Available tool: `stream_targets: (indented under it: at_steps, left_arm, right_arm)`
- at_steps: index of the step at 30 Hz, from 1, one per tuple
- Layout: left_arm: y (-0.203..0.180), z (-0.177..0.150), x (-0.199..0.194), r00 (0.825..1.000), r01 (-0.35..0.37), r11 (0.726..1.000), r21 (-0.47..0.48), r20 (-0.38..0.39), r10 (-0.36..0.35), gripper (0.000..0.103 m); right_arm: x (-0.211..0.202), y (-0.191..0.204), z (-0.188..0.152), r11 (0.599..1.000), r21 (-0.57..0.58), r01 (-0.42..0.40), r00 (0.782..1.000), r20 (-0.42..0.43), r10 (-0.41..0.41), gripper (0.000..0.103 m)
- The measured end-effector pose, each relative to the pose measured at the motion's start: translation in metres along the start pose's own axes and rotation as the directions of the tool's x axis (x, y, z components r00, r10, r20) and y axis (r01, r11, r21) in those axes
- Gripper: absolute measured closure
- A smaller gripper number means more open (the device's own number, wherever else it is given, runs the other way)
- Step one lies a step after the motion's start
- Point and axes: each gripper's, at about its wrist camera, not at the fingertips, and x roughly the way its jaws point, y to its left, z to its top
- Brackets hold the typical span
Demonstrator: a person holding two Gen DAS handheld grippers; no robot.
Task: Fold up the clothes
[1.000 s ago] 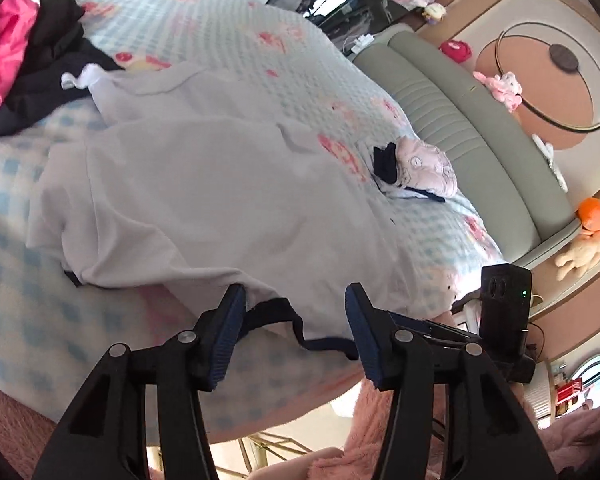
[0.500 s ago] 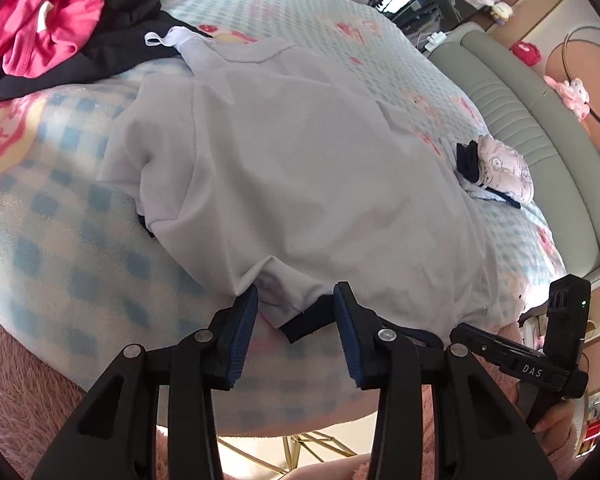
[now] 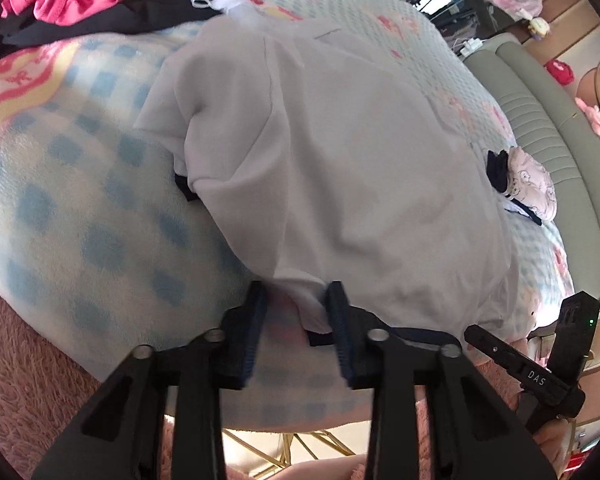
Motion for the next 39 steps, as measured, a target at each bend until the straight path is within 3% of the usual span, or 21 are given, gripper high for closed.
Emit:
stream_targets:
  at_steps: [5,11,14,20,23,26,29,30,33,39]
  left_arm:
    - [0.008,0.002,-0.01,0.997,0.078,0.995,-0.059,-0.011,-0.079,0.081]
    - [0.024,0.003,0.003,0.988,0.149,0.974,-0.17,-0.012,-0.153,0.059]
    - [0.019,0.011,-0.002,0.988,0.154,0.977,-0.148,0.046,-0.148,0.058]
    - [0.024,0.037,-0.022,0.977,0.163,0.974,-0.157,0.162,-0.137,0.058]
    - [0.028,0.04,-0.017,0.972,0.195,0.965,-0.174,0.162,-0.167,0.058]
    - [0.026,0.043,-0.018,0.953,0.256,0.953,-0.161,0.207,-0.221,0.056]
    - [0.018,0.048,-0.02,0.96,0.207,0.972,-0.109,0.216,-0.18,0.066]
    - [0.016,0.05,-0.023,0.962,0.182,0.979,-0.093,0.223,-0.158,0.082]
    - [0.015,0.053,-0.034,0.957,0.137,0.987,-0.081,0.267,-0.111,0.092]
    - [0.035,0.047,-0.062,0.94,0.1,0.984,-0.146,0.337,-0.046,0.095]
  right_arm:
    - [-0.018,-0.015,0.004,0.999,0.048,-0.01,1.0,0.03,0.009,0.044]
    - [-0.015,-0.028,0.01,0.993,0.116,-0.02,0.999,0.038,0.016,0.043]
    - [-0.01,-0.021,0.017,0.995,0.097,-0.028,0.999,0.04,0.024,0.037]
    - [-0.024,-0.03,0.036,0.99,0.133,-0.038,0.994,0.11,0.024,0.037]
    - [-0.023,-0.038,0.04,0.985,0.165,-0.052,0.994,0.107,0.034,0.037]
    - [-0.031,-0.046,0.037,0.977,0.196,-0.083,0.99,0.124,0.059,0.037]
    - [-0.051,-0.062,0.036,0.972,0.227,-0.067,0.985,0.169,0.029,0.037]
    - [-0.056,-0.067,0.036,0.971,0.234,-0.054,0.985,0.174,0.013,0.037]
    - [-0.06,-0.078,0.04,0.966,0.256,-0.021,0.987,0.158,-0.02,0.036]
    - [-0.043,-0.087,0.029,0.948,0.278,-0.159,0.986,0.093,0.138,0.036]
